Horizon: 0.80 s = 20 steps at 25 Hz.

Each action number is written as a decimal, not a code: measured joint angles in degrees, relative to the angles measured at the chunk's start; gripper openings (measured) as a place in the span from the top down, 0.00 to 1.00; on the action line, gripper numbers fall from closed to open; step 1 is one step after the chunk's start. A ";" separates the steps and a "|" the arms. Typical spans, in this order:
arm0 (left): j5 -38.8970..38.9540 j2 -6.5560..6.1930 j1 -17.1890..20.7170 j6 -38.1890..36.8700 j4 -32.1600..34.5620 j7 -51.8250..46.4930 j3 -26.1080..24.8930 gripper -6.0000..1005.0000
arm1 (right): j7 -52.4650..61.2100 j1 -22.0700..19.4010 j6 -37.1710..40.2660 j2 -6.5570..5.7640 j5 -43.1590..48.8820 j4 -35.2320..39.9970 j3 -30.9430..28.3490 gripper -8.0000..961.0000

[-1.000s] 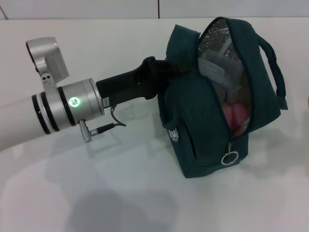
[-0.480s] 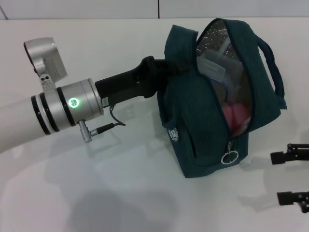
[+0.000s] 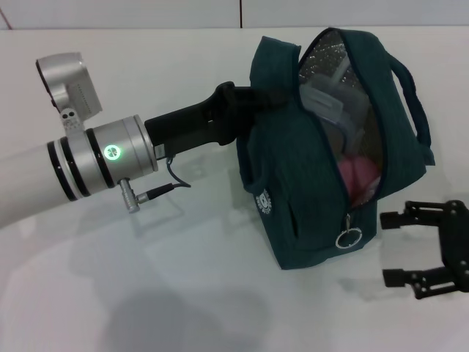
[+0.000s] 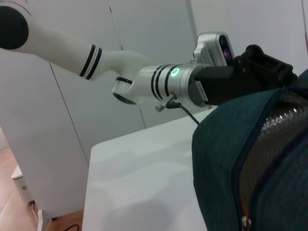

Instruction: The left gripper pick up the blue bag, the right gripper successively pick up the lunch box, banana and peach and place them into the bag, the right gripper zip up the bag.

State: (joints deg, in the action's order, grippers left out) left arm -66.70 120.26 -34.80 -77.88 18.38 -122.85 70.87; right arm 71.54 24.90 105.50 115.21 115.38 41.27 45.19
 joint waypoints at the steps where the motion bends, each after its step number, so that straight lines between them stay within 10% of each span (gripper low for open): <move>1: 0.00 0.00 0.00 0.00 0.00 0.00 0.00 0.95 | -0.49 0.55 -0.54 0.05 -0.10 -1.00 0.03 0.11; 20: 0.09 -0.12 0.27 0.02 0.25 0.06 -0.31 0.94 | -1.54 4.03 -5.36 0.53 -1.39 -5.68 5.79 0.16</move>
State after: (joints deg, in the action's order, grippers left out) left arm -66.62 120.14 -34.53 -77.86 18.63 -122.78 70.56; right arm 70.00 28.93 100.14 115.75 113.99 35.60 50.98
